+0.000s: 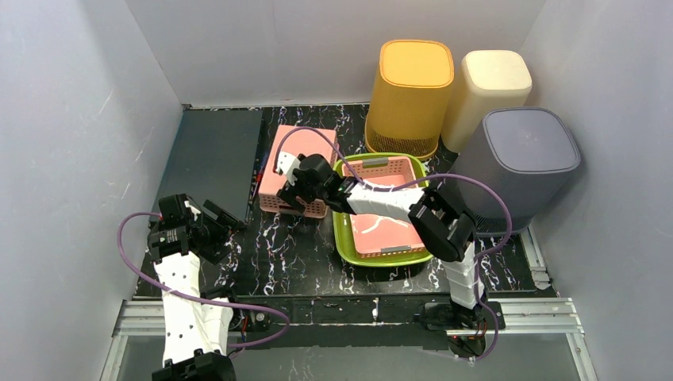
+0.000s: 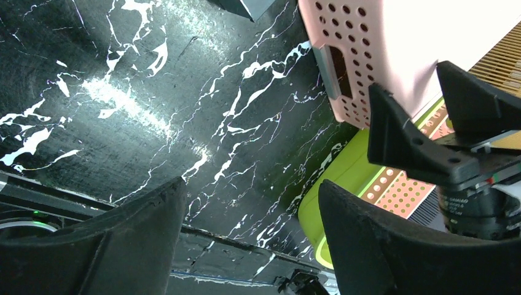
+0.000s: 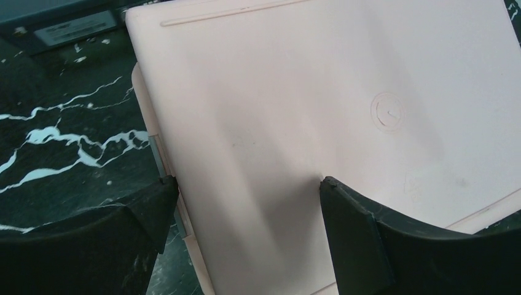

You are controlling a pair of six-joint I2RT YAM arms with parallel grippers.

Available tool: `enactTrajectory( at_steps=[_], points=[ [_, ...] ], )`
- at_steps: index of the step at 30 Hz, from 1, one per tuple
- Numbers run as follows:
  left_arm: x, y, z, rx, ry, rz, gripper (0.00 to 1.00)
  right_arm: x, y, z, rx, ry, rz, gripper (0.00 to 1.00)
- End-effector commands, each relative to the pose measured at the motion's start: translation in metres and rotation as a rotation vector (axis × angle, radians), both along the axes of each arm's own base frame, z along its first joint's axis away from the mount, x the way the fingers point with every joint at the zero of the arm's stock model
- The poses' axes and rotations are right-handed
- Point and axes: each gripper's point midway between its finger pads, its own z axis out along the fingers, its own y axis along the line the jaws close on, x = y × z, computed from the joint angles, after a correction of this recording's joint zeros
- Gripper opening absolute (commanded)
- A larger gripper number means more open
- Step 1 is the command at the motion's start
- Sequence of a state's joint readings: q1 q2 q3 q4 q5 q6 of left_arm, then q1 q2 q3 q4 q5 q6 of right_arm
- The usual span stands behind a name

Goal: Turn the large container upside down

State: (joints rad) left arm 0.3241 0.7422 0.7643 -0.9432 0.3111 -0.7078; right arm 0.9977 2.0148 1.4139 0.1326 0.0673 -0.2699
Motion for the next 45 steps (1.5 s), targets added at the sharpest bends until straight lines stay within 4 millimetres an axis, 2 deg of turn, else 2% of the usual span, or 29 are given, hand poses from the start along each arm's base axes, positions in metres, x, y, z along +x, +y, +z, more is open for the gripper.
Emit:
enactTrajectory(
  at_steps=[1, 11, 15, 21, 36, 41, 45],
  points=[
    [-0.002, -0.005, 0.008, -0.013, -0.016, -0.021, 0.77, 0.019, 0.008, 0.005, 0.046, 0.051, -0.065, 0.92],
    [-0.004, -0.007, 0.007, -0.024, -0.014, -0.023, 0.77, 0.071, -0.009, -0.01, 0.028, 0.097, -0.264, 0.9],
    [-0.002, -0.009, 0.006, -0.04, -0.017, -0.026, 0.76, 0.08, -0.014, -0.013, 0.021, 0.11, -0.336, 0.89],
    [0.0, -0.01, 0.006, -0.049, -0.02, -0.03, 0.76, 0.092, -0.033, -0.02, 0.012, 0.11, -0.499, 0.87],
    [0.008, -0.017, 0.008, -0.1, -0.044, -0.044, 0.76, 0.132, -0.032, -0.026, 0.082, 0.225, -0.852, 0.8],
    [0.014, -0.019, 0.011, -0.121, -0.069, -0.054, 0.76, 0.143, -0.036, -0.02, 0.143, 0.216, -0.971, 0.8],
    [0.025, -0.029, 0.019, -0.173, -0.131, -0.105, 0.75, 0.153, -0.023, -0.018, 0.191, 0.237, -0.969, 0.8]
  ],
)
